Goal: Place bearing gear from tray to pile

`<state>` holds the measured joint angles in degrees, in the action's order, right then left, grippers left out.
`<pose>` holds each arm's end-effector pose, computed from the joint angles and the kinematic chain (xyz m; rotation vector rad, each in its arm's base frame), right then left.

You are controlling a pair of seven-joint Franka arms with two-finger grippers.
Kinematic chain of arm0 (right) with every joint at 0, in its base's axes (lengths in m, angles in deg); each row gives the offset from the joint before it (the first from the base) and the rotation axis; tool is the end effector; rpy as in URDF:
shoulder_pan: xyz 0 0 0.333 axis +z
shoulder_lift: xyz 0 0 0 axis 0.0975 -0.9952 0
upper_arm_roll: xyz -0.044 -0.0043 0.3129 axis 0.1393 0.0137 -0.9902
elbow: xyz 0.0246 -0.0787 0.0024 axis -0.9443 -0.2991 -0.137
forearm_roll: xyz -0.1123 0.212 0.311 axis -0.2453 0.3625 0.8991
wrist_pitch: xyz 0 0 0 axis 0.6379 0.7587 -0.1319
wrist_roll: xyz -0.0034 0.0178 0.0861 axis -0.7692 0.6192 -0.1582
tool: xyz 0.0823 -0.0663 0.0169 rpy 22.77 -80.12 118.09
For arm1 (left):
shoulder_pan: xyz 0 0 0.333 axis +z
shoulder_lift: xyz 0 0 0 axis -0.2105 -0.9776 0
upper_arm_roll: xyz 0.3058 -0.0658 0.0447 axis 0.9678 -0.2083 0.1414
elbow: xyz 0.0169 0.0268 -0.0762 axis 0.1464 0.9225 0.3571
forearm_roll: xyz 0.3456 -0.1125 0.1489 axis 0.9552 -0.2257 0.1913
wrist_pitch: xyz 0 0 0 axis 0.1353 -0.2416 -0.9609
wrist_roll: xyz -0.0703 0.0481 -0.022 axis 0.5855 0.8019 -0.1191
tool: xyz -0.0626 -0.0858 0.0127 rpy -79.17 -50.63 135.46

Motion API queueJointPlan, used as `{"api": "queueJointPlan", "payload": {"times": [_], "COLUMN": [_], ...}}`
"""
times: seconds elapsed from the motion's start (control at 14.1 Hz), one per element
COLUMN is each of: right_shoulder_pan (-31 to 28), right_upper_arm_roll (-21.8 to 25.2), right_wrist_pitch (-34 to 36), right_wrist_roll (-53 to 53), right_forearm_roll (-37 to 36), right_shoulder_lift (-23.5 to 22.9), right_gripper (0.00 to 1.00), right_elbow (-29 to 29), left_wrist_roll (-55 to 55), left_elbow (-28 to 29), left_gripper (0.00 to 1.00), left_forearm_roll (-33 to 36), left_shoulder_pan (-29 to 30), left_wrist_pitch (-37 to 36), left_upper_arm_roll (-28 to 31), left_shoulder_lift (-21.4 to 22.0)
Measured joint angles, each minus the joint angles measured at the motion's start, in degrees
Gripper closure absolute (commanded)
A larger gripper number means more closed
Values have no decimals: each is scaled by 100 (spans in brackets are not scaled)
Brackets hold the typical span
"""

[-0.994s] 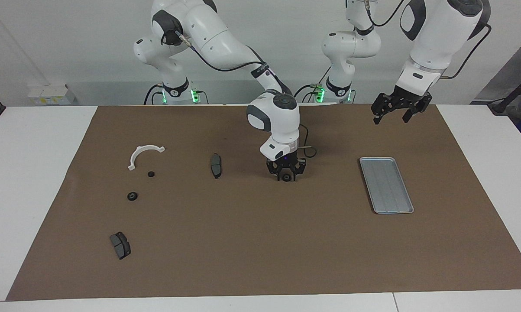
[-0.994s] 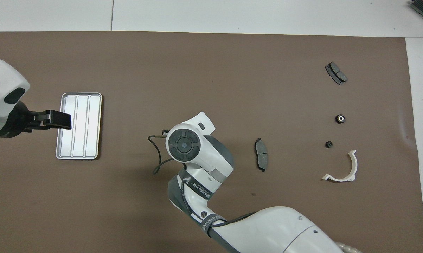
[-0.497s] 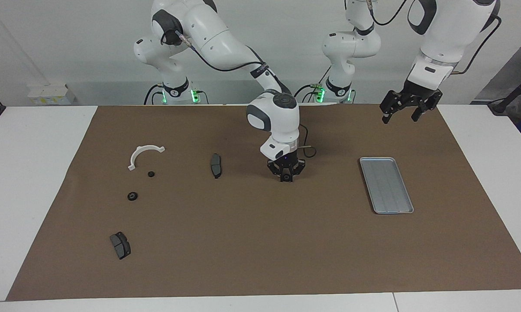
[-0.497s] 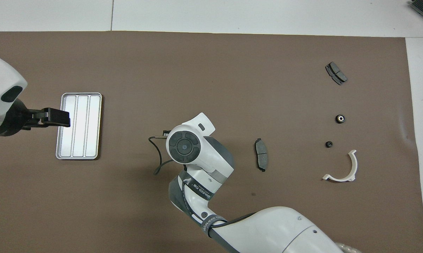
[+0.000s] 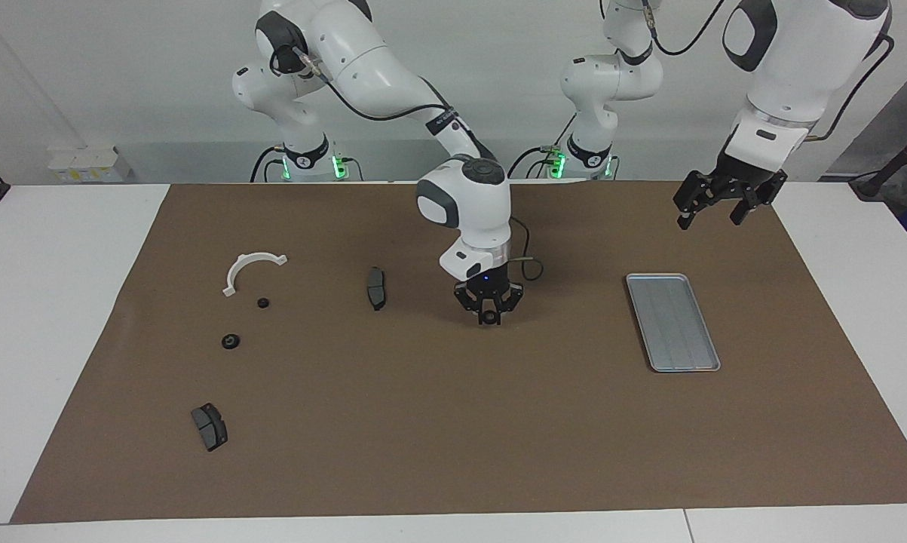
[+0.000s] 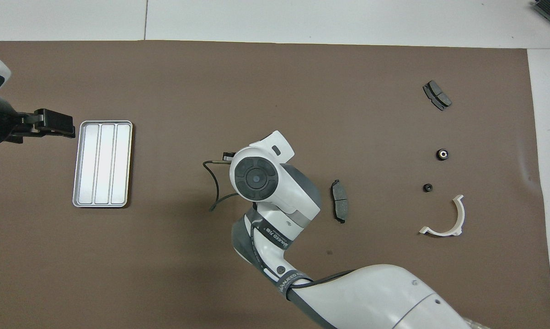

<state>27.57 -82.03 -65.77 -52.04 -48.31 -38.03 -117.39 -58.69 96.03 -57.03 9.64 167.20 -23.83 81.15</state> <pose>0.5684 0.4206 0.3395 -2.9854 0.2901 -0.4318 0.5684 -0.0518 0.6060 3.1278 0.0502 0.1186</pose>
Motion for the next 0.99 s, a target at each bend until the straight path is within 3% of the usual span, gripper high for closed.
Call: {"api": "queueJointPlan", "payload": {"times": [0.28,0.57,0.85,0.99], "right_shoulder_pan": [-698,-1433,-2320,-2601], "right_upper_arm_roll": [-5,-6,-6,-7], "right_wrist_pitch": [0,-217,-534,-536], "right_wrist_roll": [198,878,2211,2786], "right_forearm_roll": [-4,-2,146,362], "right_shoulder_lift": [1032,1884,2199,2172], "right_gripper": [100,100,100,89], "right_elbow": [-995,-2347,-3231,-3344], "left_wrist_roll": [-8,-13,-28,-29], "left_elbow": [-95,79,193,204], "left_gripper": [0,0,0,0], "left_forearm_roll": [11,12,12,12], "left_shoulder_pan": [-3,-5,-5,-5], "left_wrist_pitch": [-12,-60,-61,-61], "left_upper_arm_roll": [-26,-36,-36,-35], "left_shoulder_lift": [-120,-105,-68,-52]}}
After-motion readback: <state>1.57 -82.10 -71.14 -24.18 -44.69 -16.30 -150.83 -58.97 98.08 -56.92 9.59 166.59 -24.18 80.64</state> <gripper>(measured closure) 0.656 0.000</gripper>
